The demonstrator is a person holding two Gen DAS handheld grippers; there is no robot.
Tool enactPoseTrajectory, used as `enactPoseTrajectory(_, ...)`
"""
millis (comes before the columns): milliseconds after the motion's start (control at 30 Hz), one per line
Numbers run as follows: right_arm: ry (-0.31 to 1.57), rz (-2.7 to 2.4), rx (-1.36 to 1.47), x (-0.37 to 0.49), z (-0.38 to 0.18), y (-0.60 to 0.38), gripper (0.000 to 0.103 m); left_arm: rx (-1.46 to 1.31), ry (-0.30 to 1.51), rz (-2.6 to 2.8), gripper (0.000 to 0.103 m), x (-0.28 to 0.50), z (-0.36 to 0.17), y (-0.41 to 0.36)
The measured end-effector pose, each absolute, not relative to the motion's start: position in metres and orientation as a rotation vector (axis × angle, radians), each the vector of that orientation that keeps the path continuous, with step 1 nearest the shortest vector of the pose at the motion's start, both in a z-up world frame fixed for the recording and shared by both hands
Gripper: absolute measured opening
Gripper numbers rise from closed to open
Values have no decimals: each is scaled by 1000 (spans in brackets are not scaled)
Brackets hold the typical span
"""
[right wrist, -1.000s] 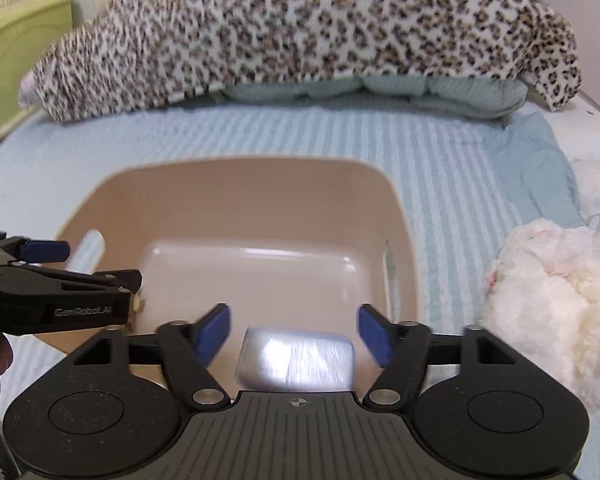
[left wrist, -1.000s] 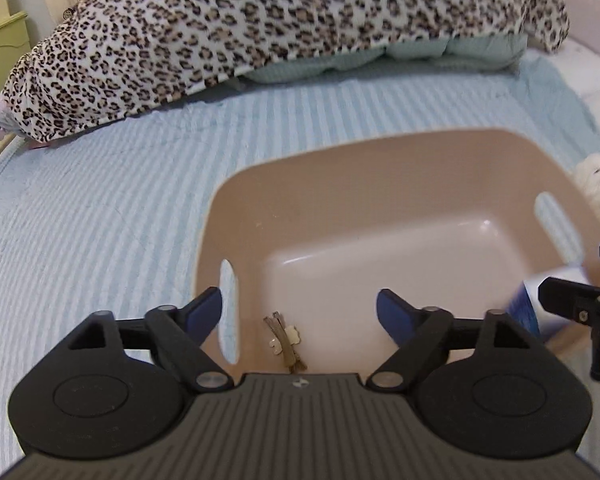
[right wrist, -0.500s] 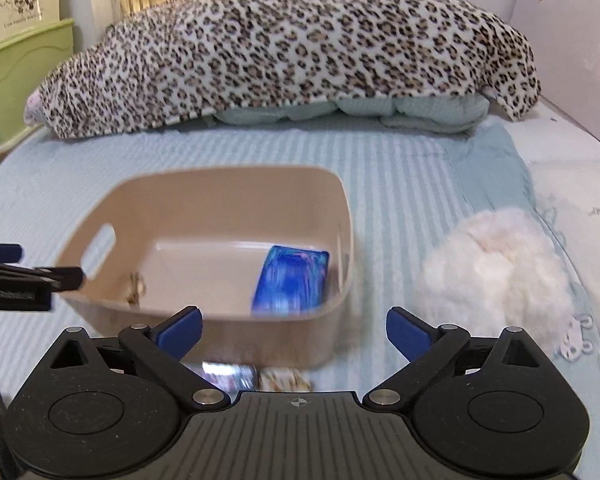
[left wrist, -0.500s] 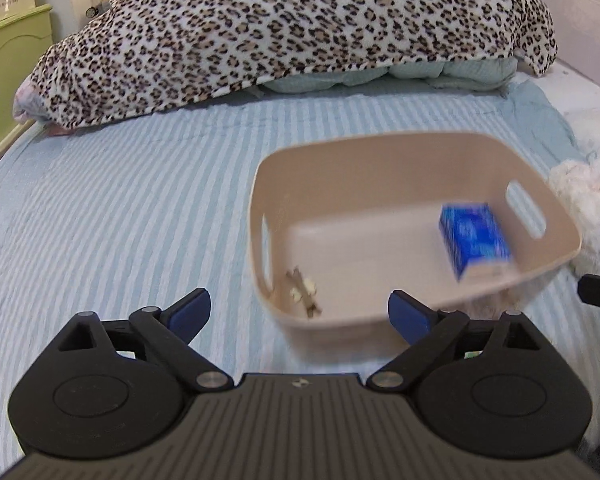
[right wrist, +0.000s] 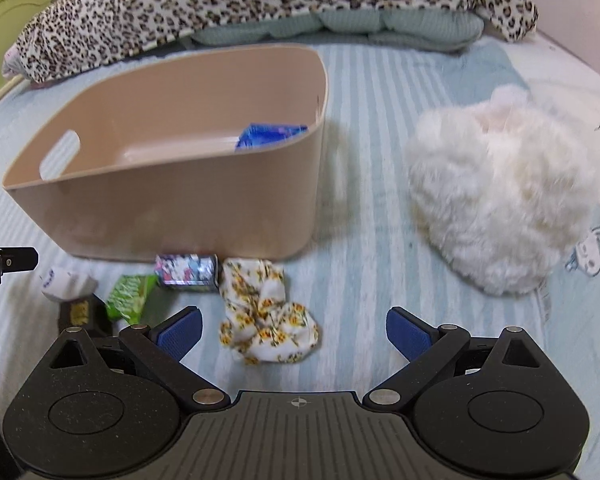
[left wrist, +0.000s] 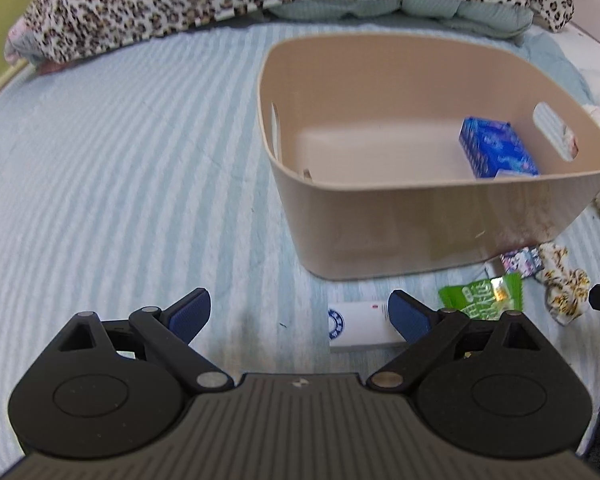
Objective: Organize objects
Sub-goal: 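Grasp the white box with the left tool while the right tool grasps the floral scrunchie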
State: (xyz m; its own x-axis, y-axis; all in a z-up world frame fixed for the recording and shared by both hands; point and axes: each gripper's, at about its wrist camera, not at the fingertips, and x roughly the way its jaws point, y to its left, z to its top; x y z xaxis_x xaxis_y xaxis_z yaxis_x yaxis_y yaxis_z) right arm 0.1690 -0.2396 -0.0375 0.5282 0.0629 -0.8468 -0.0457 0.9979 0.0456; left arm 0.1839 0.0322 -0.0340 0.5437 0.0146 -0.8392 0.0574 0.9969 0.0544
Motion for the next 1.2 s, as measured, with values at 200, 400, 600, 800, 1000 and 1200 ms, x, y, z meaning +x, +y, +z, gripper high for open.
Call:
enactPoseTrajectory(200,1046,68,32,175,-59,-241,100,35,1038,-33,96,193,-54,29)
enactPoseTrajectory(400,1071,76,38,182,-74,-236,96,32,1063,-55,96,197,-66,20)
enactPoseTrajectory(600,1080,82,22,183,-83,-228,78,5,1082,-73,93,198,-70,22)
enactPoseTrajectory(800,1066,101,-13,175,-80,-222,41,-50,1106,-145,62,196,-66,24)
enactPoseTrajectory(1000,1067,119,-25,165,-77,-218,20,-68,1112,-156,58,193,-64,20)
enactPoseTrajectory(1200,1057,123,-14,166,-81,-221,16,-42,1121,-151,55,190,-71,12)
